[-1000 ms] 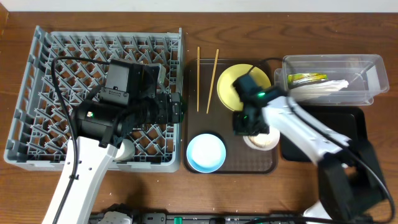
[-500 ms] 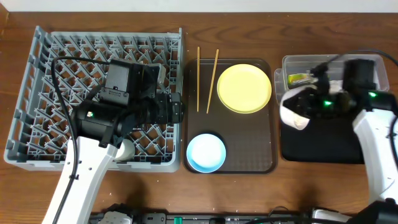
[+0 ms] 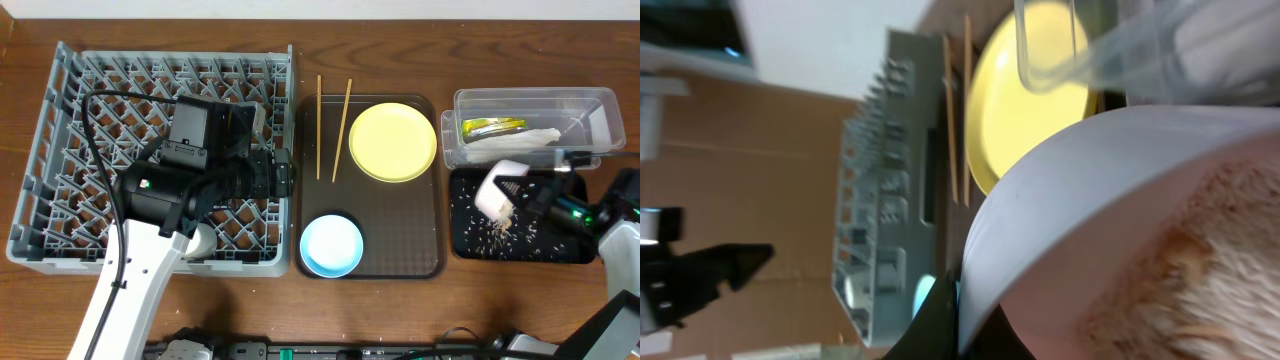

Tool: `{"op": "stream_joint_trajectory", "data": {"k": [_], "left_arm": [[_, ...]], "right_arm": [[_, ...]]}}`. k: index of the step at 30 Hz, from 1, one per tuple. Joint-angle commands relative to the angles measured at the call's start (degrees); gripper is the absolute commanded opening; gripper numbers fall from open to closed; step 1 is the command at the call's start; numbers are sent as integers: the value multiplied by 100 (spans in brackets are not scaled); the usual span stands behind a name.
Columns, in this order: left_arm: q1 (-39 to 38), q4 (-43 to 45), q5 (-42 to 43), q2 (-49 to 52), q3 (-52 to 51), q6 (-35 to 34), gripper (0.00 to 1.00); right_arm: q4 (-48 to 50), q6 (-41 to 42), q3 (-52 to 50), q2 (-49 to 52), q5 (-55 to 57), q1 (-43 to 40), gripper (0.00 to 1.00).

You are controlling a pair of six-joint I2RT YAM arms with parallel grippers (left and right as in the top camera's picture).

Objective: Sort waste into correct bins and load items into the dishwasher
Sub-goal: 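Tip the scraps bowl over the black tray to empty the food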

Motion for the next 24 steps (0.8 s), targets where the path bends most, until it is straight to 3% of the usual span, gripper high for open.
{"op": "stream_joint_trajectory", "data": {"k": [1, 15, 17, 19, 22, 24], "left_arm": [[-17, -11, -57, 26, 83, 11, 91], [-17, -13, -57, 26, 83, 11, 91], [-17, -13, -57, 26, 83, 11, 91], [-17, -11, -57, 26, 83, 9, 91], [-17, -13, -57, 26, 83, 11, 91], [-17, -13, -57, 26, 83, 11, 91]], "right_arm": [[35, -507, -11, -17, -1311, -166, 1], [-105, -881, -20, -17, -1869, -168, 1], [-83, -866, -20, -15, -1611, -179, 1], [-107, -291, -20, -11, -837, -181, 1], [-227, -625, -20, -11, -1303, -173, 1], [-157, -378, -20, -11, -850, -175, 1]]}}
